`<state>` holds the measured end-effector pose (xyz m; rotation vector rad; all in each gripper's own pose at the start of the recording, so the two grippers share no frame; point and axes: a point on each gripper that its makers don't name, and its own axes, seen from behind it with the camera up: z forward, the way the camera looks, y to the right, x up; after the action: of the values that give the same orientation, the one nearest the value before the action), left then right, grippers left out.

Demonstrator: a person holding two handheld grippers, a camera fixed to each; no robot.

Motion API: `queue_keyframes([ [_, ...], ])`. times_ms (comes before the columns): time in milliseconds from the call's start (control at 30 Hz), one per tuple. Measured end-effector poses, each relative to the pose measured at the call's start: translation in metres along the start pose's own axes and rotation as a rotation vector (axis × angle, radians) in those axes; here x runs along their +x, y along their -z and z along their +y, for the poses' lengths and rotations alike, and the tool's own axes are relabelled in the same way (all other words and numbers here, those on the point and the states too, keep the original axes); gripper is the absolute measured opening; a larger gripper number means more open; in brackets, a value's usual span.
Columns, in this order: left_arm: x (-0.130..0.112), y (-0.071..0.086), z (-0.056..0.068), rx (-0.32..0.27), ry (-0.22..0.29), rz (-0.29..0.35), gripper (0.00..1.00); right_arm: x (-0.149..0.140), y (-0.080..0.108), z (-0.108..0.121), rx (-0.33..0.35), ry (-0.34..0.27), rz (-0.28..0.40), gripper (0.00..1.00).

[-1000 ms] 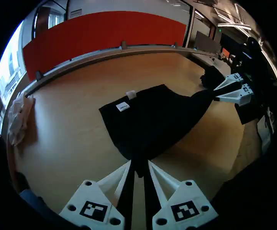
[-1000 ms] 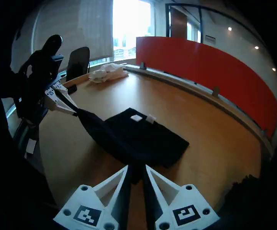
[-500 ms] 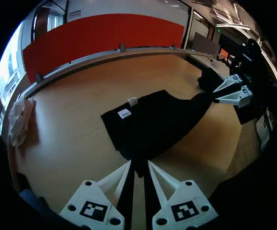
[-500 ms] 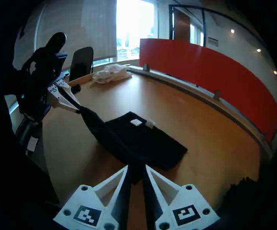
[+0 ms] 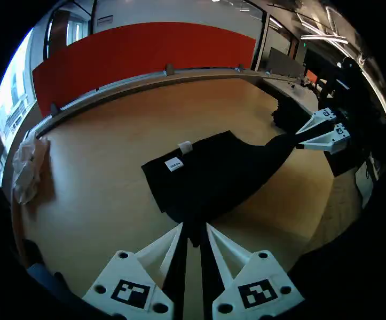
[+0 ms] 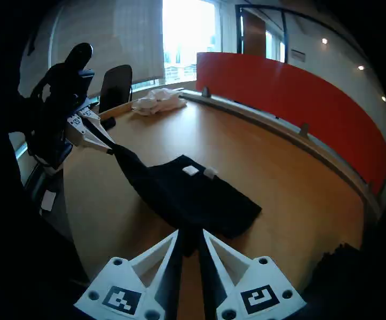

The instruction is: Fold towel

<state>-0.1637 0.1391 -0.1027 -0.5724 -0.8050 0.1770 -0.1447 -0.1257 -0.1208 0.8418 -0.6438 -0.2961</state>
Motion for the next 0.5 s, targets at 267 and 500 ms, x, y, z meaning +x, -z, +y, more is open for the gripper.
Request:
queue_keyframes([
  [267,-0.0026,0.0030,0.0014,-0.003,0.000,-0.007,0.15,-0.0005,0.0015,-0.0025,0.010,0.015,-0.007,0.18],
  [500,-0.0025,0.0028,0.0029,-0.004,0.005,-0.006,0.15,-0.0002,0.0008,-0.0021,0.010,0.016,-0.010,0.18],
])
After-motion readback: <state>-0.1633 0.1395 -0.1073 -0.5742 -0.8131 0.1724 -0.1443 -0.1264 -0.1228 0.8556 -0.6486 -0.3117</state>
